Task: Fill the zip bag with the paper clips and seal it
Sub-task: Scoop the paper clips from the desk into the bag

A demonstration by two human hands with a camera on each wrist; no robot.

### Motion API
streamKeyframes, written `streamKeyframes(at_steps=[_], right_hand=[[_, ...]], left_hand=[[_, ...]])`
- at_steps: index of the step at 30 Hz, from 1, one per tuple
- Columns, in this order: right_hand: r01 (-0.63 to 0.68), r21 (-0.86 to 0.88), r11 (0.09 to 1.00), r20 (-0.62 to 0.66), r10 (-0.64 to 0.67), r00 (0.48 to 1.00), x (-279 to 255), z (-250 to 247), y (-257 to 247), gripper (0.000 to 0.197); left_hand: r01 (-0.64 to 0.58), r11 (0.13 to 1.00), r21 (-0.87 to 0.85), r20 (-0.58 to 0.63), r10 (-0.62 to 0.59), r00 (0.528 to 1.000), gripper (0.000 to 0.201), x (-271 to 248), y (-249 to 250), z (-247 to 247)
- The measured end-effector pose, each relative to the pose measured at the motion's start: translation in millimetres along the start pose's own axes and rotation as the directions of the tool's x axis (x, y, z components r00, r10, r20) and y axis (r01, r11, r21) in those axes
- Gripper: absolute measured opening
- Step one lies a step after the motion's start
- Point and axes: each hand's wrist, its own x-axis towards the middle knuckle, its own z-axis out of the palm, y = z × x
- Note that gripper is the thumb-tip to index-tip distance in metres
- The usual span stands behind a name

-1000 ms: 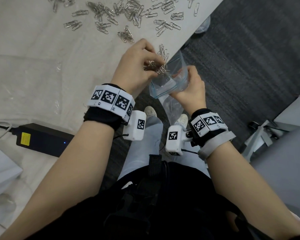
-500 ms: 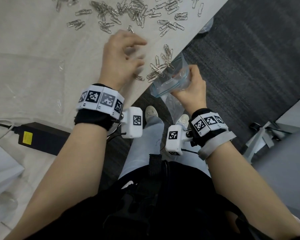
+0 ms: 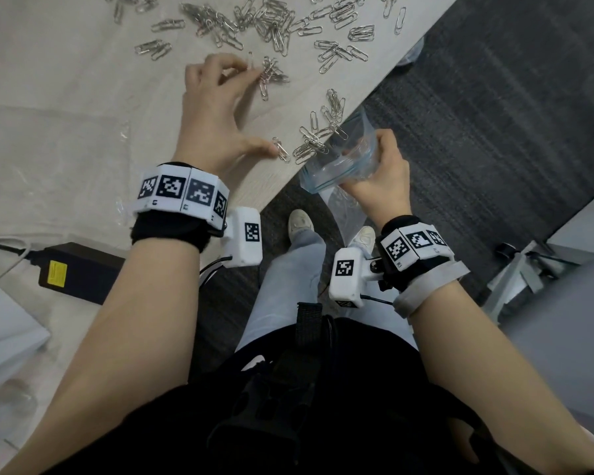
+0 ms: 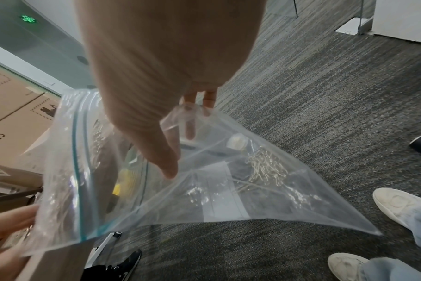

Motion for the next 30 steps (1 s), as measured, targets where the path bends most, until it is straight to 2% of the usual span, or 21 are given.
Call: streamKeyframes(at_steps=[4,7,10,12,14,17,22,26,30], right_hand=[[0.013,-0.007,1.0,-0.001,-0.013,1.0,-0.5,-0.7,-0.7,0.053],[0.015,0.0,1.0,-0.002,-0.015,1.0,-0.6,-0.7,-1.1,0.053],[0.02,0.009,1.0,-0.007,-0.02,1.0,-0.8,-1.0,-1.1,0.052],[0.02,0.014,1.0,-0.009,-0.02,1.0,-1.1,-0.8,-1.0,0.052],[0.016,0.015,1.0,-0.006,-0.016,1.0,-1.1,-0.3,-0.7,0.051],[0.018,0.009,1.0,-0.008,-0.018,1.0,-0.4,-0.4,-0.6,0.051],[0.037,0.001,0.999,-0.023,-0.037,0.999,-0.5,-0.3,-1.7,0.048],[0.027,0.004,1.0,-0.019,-0.027,0.999,-0.1,-1.2,-1.7,0.05],[0.032,0.003,0.999,-0.018,-0.032,0.999,-0.5,-1.7,-1.6,0.051]], left_hand=[[-0.082,0.995,-0.055,0.015,0.083,0.996,0.095,0.4,8.1,12.1],[-0.113,0.993,-0.031,0.015,0.113,0.993,0.09,2.0,12.2,14.1],[-0.14,0.986,0.091,0.049,0.136,0.99,0.109,2.3,20.1,8.4],[-0.171,0.969,0.179,0.145,0.146,0.979,0.123,4.4,27.5,5.1],[-0.204,0.944,0.26,0.246,0.139,0.959,0.127,9.0,34.6,5.3],[-0.19,0.948,0.256,0.299,0.109,0.948,0.121,14.8,42.0,9.6],[-0.197,0.977,0.081,0.235,0.174,0.956,0.099,16.4,43.2,17.4],[-0.259,0.964,0.067,0.232,0.237,0.943,0.089,15.7,43.3,21.2],[-0.292,0.951,0.103,0.249,0.259,0.933,0.09,15.9,45.5,23.3]])
